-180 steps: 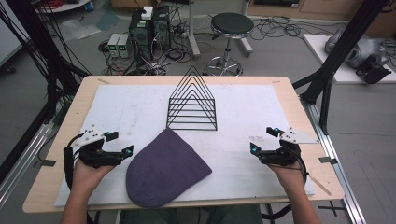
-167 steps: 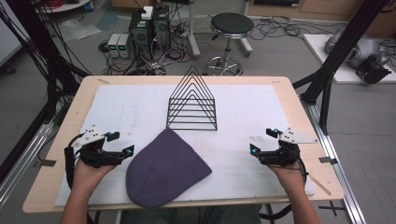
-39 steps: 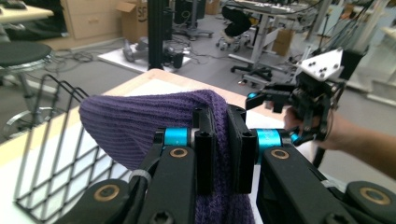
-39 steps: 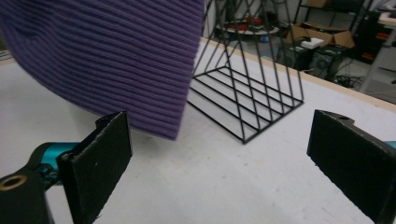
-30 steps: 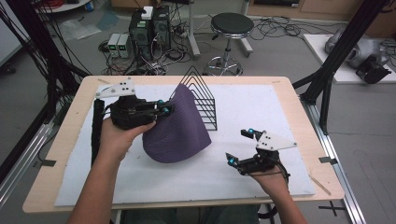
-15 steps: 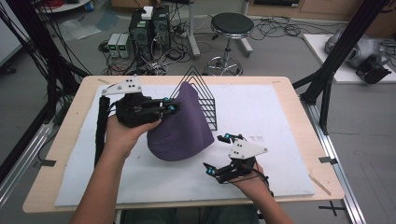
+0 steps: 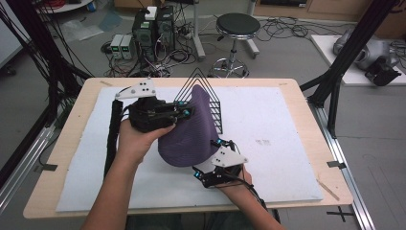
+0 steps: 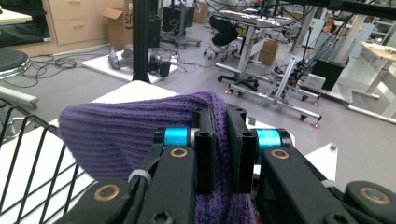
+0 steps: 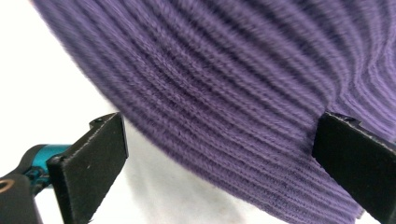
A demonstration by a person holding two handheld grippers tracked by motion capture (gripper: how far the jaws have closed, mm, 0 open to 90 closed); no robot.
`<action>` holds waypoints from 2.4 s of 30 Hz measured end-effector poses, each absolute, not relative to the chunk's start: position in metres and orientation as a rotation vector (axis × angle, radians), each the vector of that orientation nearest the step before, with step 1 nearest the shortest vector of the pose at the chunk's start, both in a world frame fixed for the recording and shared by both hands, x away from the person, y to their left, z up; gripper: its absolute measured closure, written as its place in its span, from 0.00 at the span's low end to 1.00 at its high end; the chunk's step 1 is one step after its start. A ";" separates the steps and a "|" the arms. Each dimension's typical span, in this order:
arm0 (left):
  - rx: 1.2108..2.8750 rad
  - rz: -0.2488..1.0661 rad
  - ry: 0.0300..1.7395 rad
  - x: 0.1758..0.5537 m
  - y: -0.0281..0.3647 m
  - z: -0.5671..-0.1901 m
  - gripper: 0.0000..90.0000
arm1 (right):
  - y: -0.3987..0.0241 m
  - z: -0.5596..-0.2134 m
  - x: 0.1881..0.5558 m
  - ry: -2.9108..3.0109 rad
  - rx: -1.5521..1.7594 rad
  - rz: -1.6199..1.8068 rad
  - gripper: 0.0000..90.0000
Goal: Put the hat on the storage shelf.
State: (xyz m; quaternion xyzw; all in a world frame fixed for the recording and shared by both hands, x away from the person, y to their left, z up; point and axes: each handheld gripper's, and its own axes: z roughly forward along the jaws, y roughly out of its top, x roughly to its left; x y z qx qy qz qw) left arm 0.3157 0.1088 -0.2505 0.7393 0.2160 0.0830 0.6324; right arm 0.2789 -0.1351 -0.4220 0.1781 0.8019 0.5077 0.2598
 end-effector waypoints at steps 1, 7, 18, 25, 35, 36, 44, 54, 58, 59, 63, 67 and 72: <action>1.689 0.189 0.495 0.316 0.109 -0.251 0.92 | -0.135 -0.422 0.279 2.172 0.483 1.375 0.03; 1.691 0.193 0.496 0.315 0.109 -0.251 0.92 | -0.136 -0.419 0.275 2.111 0.494 1.350 0.14; 1.687 0.225 0.540 0.317 0.125 -0.256 0.92 | -0.162 -0.400 0.268 1.991 0.429 1.431 0.52; 1.676 0.222 0.569 0.318 0.135 -0.261 0.92 | -0.177 -0.390 0.266 1.940 0.456 1.465 0.41; 1.678 0.222 0.577 0.319 0.136 -0.262 0.92 | -0.186 -0.377 0.257 1.872 0.328 1.457 0.68; 1.679 0.224 0.579 0.319 0.137 -0.262 0.92 | -0.187 -0.375 0.256 1.883 0.296 1.452 0.82; 1.690 0.214 0.600 0.320 0.141 -0.269 0.92 | -0.196 -0.364 0.263 1.977 0.295 1.524 0.89; 1.697 0.191 0.624 0.322 0.146 -0.277 0.91 | -0.204 -0.344 0.265 2.018 0.243 1.535 0.90; 1.692 0.187 0.630 0.322 0.148 -0.279 0.91 | -0.205 -0.338 0.264 2.010 0.232 1.536 0.90; 1.692 0.185 0.628 0.322 0.148 -0.279 0.91 | -0.205 -0.338 0.264 2.010 0.232 1.536 0.90; 1.690 0.176 0.625 0.322 0.151 -0.281 0.91 | -0.205 -0.335 0.264 2.015 0.231 1.550 0.90; 1.692 0.175 0.624 0.322 0.153 -0.282 0.91 | -0.206 -0.332 0.264 2.013 0.226 1.550 0.91; 1.687 0.173 0.626 0.322 0.154 -0.283 0.91 | -0.207 -0.327 0.264 2.010 0.206 1.545 0.91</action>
